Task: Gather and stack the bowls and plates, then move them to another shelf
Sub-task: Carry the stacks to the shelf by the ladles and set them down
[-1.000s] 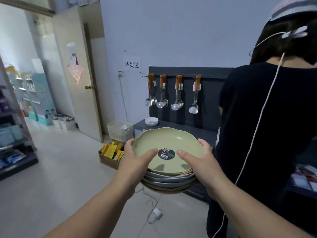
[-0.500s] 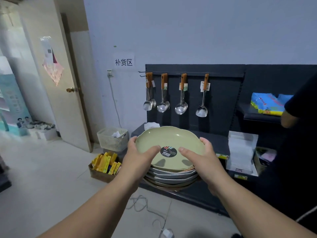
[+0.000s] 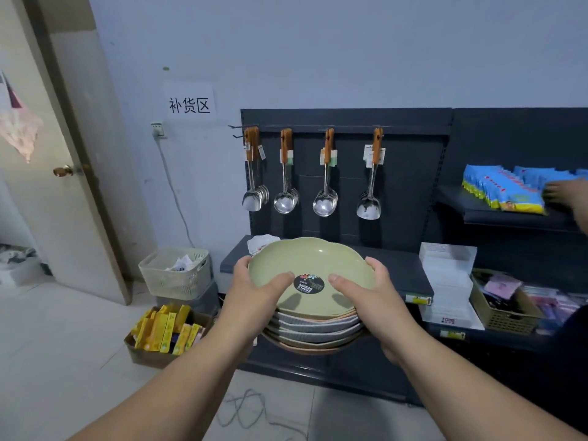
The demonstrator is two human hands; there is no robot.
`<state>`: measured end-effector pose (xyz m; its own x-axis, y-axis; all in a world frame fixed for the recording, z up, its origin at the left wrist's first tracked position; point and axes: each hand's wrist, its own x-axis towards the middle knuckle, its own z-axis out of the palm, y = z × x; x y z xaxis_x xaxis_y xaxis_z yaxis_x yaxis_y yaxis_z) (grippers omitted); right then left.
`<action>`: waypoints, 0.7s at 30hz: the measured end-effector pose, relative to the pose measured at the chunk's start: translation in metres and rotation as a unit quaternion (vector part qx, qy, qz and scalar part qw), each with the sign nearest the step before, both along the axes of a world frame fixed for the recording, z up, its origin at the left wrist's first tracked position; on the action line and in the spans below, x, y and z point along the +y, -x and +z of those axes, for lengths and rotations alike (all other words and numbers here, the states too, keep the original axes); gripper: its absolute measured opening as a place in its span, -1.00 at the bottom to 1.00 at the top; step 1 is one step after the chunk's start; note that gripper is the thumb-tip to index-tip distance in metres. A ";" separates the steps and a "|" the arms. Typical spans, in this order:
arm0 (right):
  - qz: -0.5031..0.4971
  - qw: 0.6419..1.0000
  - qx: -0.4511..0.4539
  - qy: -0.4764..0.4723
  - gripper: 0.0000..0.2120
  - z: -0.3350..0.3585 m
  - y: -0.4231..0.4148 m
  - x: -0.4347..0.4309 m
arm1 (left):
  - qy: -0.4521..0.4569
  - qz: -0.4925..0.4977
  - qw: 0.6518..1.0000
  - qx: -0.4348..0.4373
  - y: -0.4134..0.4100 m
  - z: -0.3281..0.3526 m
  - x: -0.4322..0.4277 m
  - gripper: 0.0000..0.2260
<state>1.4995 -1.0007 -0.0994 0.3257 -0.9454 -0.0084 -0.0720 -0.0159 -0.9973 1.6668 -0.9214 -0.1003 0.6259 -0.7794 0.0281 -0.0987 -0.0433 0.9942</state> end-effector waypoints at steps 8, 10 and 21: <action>-0.025 0.999 0.015 0.016 -0.30 -0.002 -0.026 -0.141 | -0.010 -0.034 0.999 -0.024 -0.030 0.005 -0.137 -0.38; -0.025 0.999 0.017 0.015 -0.31 -0.001 -0.034 -0.179 | -0.014 -0.050 0.999 -0.007 -0.043 0.004 -0.174 -0.32; -0.093 0.995 0.032 0.012 -0.38 -0.032 -0.077 -0.343 | 0.016 -0.135 0.988 0.076 -0.102 -0.031 -0.349 -0.44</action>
<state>1.5761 -1.3432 -0.1314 0.1449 -0.9894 0.0002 -0.1398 -0.0207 -0.9900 1.7683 -1.2701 -0.1317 0.3935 -0.9191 -0.0222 0.0485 -0.0034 0.9988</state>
